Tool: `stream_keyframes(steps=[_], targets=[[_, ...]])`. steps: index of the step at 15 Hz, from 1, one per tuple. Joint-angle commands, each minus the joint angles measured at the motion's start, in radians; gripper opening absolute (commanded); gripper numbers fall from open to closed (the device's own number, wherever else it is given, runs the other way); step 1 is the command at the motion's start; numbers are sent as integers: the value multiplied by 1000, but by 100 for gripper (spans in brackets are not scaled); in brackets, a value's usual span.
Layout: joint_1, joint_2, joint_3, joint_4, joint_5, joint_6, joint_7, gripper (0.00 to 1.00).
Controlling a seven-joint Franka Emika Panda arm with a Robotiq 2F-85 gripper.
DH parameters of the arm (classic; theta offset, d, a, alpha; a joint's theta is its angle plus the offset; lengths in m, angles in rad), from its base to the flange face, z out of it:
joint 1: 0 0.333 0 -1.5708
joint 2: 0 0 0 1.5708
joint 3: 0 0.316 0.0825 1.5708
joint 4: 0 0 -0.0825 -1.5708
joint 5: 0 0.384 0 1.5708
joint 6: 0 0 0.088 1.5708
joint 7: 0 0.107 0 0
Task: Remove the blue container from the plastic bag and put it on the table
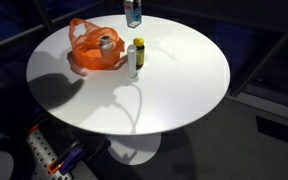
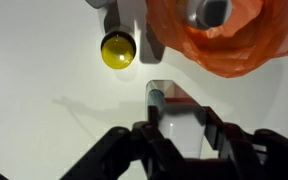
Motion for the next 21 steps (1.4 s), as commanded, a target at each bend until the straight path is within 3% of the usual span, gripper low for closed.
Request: stream_keyframes(steps=[1,12,21], targets=[[-19,65,-4,51,18,-15,-3,23],[-22,173,15,35,17,-9,-2,23],[-4,199,33,0,-17,96,15,23]])
